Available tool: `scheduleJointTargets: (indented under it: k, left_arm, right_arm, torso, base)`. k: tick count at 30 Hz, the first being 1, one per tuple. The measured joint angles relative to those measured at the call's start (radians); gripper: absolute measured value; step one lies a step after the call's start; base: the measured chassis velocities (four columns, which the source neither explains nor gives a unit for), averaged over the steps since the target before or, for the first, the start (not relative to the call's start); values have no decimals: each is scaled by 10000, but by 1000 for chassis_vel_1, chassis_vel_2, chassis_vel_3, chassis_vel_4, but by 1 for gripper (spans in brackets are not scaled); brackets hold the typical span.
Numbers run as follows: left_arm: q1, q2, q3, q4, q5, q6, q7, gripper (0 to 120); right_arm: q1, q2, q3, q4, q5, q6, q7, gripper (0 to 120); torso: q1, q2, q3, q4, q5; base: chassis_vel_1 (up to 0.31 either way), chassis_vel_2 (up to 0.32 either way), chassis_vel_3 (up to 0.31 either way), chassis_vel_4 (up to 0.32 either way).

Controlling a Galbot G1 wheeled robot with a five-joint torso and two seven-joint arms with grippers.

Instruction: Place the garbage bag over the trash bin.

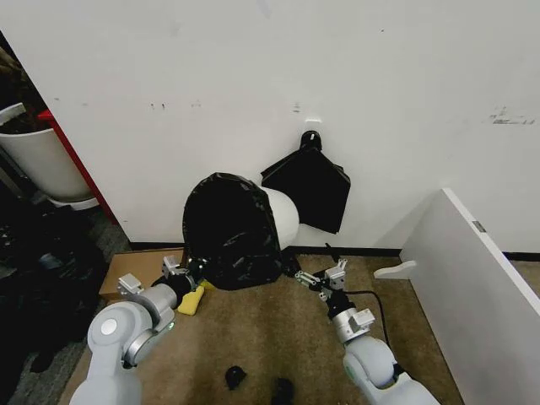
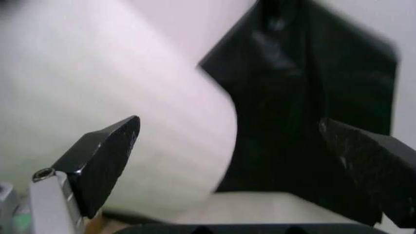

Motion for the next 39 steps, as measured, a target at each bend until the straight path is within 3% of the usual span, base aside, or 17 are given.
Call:
scheduleJointTargets:
  k: [5, 10, 13, 14, 21, 25, 29, 32, 39]
  left_arm:
    - [119, 224, 994, 177, 2100, -740, -234, 0]
    - [115, 342, 1038, -14, 2670, -891, -366, 0]
    - [59, 344, 811, -75, 2454, -877, -492, 0]
    - [59, 344, 811, -75, 2454, -877, -492, 0]
    - [-113, 309, 591, -135, 1406, -614, -765, 0]
    - [-142, 264, 574, -201, 1086, -560, -815, 0]
    - [-112, 166, 584, -273, 979, -486, -817, 0]
    - [24, 55, 616, -428, 891, -395, -815, 0]
    - [294, -43, 673, -749, 812, -299, -799, 0]
  right_arm:
    - [-264, 61, -17, 1305, -483, -1215, 2876, 100]
    - [-636, 194, -64, 2223, -526, -1550, 3724, 100]
    - [-864, 137, -110, 2431, 439, -770, 2103, 100]
    - [-864, 137, -110, 2431, 439, -770, 2103, 100]
    - [-1072, -214, 543, 1200, 2219, 984, -3868, 100]
    - [-990, -217, 450, 954, 1961, 940, -4263, 100]
    - [-819, -103, 377, 611, 724, 841, -3790, 100]
    - [-545, 117, 372, 68, -982, 929, -2820, 100]
    - [-307, 265, 345, -357, -1564, 943, -1954, 100]
  torso:
    - [0, 0, 0, -4, -4]
    - [0, 0, 0, 1, -1]
    - [0, 0, 0, -1, 0]
    - [0, 0, 0, -1, 0]
    - [0, 0, 0, -3, 0]
    - [0, 0, 0, 0, -1]
    - [0, 0, 0, -1, 0]
    - [0, 0, 0, 0, 0]
    - [0, 0, 0, 0, -1]
  base:
    - [0, 0, 0, 0]
    - [0, 0, 0, 0]
    - [0, 0, 0, 0]
    - [0, 0, 0, 0]
    - [0, 0, 0, 0]
    - [0, 0, 0, 0]
    - [0, 0, 0, 0]
    - [0, 0, 0, 0]
    - [0, 0, 0, 0]
